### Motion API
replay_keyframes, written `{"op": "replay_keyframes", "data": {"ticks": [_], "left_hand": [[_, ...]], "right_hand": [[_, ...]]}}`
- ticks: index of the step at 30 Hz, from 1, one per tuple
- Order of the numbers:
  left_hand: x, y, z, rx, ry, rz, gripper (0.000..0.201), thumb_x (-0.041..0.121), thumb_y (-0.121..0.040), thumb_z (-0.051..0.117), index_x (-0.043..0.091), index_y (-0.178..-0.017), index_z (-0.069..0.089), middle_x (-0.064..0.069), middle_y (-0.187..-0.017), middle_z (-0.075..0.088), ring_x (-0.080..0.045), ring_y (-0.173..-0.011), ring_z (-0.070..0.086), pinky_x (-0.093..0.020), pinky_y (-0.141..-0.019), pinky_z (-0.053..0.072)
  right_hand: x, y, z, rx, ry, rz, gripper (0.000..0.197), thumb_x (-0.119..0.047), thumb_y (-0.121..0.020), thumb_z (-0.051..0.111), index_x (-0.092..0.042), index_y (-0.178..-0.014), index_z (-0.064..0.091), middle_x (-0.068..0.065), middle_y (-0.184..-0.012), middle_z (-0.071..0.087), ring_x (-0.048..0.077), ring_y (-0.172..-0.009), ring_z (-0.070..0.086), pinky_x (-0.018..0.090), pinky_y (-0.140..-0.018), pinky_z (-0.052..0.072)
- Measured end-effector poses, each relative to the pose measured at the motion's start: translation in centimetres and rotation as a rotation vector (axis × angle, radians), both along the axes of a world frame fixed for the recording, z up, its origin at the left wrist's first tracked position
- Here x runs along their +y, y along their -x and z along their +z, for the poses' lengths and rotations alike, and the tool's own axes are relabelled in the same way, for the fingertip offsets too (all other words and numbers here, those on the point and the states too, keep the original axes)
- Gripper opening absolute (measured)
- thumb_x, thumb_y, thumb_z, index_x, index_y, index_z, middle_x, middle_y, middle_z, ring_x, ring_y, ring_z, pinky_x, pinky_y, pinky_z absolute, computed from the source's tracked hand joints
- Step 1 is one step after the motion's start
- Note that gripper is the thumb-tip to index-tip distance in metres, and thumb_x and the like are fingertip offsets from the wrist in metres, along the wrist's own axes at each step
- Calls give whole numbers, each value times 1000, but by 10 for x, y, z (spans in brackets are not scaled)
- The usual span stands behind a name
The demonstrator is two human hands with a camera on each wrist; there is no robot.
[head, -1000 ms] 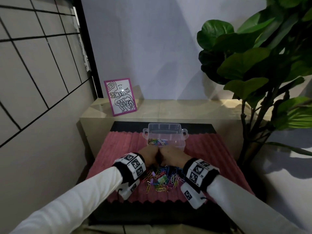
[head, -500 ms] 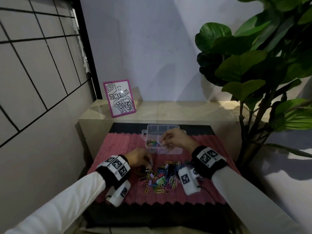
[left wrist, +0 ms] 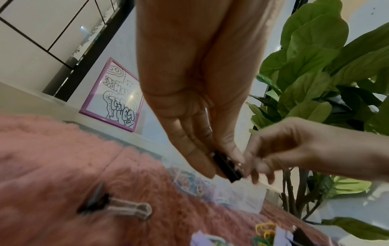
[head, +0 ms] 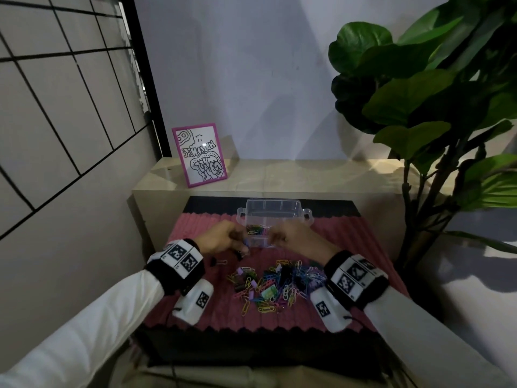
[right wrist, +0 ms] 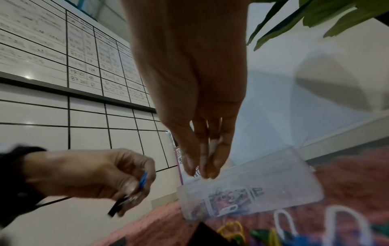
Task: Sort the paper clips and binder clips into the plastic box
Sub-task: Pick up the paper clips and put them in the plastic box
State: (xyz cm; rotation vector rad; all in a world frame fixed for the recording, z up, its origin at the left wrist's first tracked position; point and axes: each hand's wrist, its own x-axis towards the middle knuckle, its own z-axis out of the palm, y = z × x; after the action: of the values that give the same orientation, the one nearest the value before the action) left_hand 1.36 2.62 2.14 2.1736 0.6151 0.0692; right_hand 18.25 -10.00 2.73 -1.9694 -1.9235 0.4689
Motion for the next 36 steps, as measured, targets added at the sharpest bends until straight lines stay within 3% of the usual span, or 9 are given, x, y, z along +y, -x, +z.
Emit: {"op": "replay_keyframes", "data": {"ticks": [4,9,14,18,21,24,30,34,36], "left_hand": [[-5,-8,4,95,96,-110,20,-4,-75,67,15,-71,63,8,-58,69,-5,-55,63,-17,-55,52],[-11,-14,0,135,-91,-91,9,-3,-71,71,4,-76,68,18,-52,63,11,-49,58,-2,-54,41],[-3,-23,16,64,-249,-52,13,8,-71,75,6,-82,71,2,-72,67,15,-54,56,-1,-59,40],[9,-42,29,-6,-297,42,9,4,-74,72,2,-82,69,-15,-83,73,3,-53,59,-9,-58,46],[15,-53,26,67,-388,83,14,3,-75,70,0,-88,69,-19,-92,72,-14,-73,60,-24,-69,48],[15,-58,20,125,-387,36,20,4,-78,67,0,-98,69,-15,-100,71,-15,-85,64,-12,-67,47],[6,-41,17,51,-486,42,26,2,-85,58,5,-110,66,-10,-114,68,-21,-106,64,-20,-92,43],[-7,-9,22,29,-378,12,23,2,-86,56,7,-106,67,4,-100,66,-7,-90,63,3,-75,38],[-12,10,19,67,-245,-20,18,-1,-86,55,8,-95,68,1,-90,68,2,-73,63,1,-68,43]], "right_hand": [[-14,6,-5,-28,151,161,12,-3,-85,60,-5,-93,67,11,-95,70,10,-79,58,5,-61,36],[-22,20,-13,-128,140,309,21,-2,-83,60,-10,-101,67,7,-103,68,16,-91,63,31,-79,51],[-24,27,-16,-307,159,368,38,-6,-81,63,-15,-117,59,8,-112,57,24,-106,53,43,-79,50],[-22,31,-20,-385,137,369,31,-8,-80,64,-14,-110,58,8,-107,57,24,-106,51,35,-68,42],[-23,32,-22,-393,73,366,21,-6,-82,59,-12,-102,60,8,-101,61,25,-101,54,36,-66,43],[-26,29,-22,-289,16,313,12,-12,-86,58,-12,-96,63,7,-96,65,23,-92,59,36,-70,48],[-24,8,-20,163,24,103,11,-8,-80,67,-7,-90,71,8,-90,73,6,-75,62,17,-73,48],[-19,-8,-8,369,-55,-96,8,-6,-79,68,-8,-87,71,4,-82,70,8,-70,63,13,-65,49],[-11,-17,1,406,-84,-142,8,-5,-81,66,-5,-89,69,-1,-75,67,-1,-59,61,11,-58,49]]}}
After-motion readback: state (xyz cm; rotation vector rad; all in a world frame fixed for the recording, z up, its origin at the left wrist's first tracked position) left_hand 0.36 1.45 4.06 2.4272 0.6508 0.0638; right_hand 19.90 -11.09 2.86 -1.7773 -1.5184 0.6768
